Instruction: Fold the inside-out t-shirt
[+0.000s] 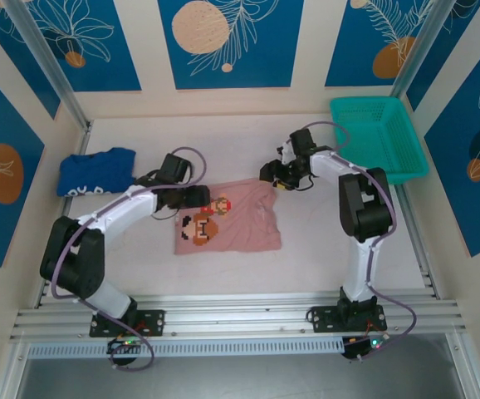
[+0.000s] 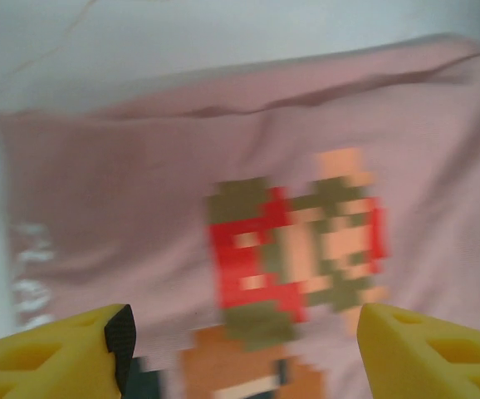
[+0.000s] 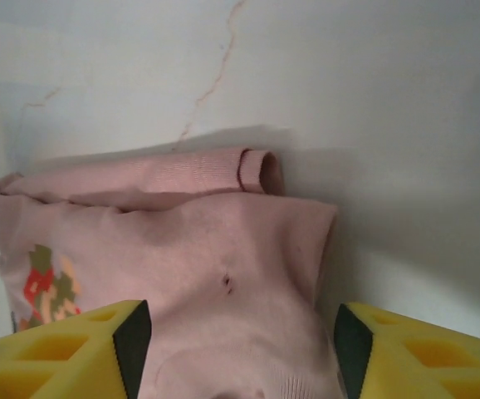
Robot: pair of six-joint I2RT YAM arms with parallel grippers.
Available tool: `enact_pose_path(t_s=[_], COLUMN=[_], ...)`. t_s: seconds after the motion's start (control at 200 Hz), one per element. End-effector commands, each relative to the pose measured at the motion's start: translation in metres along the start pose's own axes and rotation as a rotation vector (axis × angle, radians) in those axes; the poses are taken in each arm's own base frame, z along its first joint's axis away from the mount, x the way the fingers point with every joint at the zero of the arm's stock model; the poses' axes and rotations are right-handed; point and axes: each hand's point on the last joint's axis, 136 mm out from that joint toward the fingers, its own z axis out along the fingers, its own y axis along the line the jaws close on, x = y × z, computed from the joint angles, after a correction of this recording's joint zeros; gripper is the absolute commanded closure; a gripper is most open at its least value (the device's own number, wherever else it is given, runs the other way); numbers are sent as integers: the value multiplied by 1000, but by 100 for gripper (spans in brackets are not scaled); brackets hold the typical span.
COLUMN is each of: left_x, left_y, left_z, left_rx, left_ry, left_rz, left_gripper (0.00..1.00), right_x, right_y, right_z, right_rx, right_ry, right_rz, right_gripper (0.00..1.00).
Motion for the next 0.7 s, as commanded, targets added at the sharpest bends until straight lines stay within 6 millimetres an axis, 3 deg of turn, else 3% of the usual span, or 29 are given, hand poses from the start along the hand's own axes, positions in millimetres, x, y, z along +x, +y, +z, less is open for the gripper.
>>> enact_pose_path(t_s=[0.0, 0.185, 0.285, 0.35, 0.44, 0.555, 0.625, 0.695], left_x=[20, 50, 79, 99, 122, 147, 154, 150], left_y=[5, 21, 27, 18, -7, -53, -83, -105], left_z=[13, 34, 40, 40, 35, 25, 15, 0], left_rx=[9, -14, -4, 43, 94, 172, 247, 309], left_ry=[85, 167, 217, 240, 268, 318, 343, 330], left_rz=[-24, -46, -68, -67, -17, 90, 143, 192], left_gripper=[29, 31, 31, 31, 31, 30, 30, 28], right_x=[-9, -21, -29, -34, -42, -58, -70, -78], right_y=[-3, 10, 17, 18, 17, 17, 18, 20], right_z=[13, 15, 15, 20, 32, 37, 25, 4], right_rx=[3, 12, 18, 21, 44, 95, 145, 202], right_ry=[7, -17, -31, -23, -7, 6, -20, -62], right_rz=[21, -39, -78, -90, -110, -145, -179, -214], right_gripper=[42, 76, 82, 84, 82, 70, 55, 49])
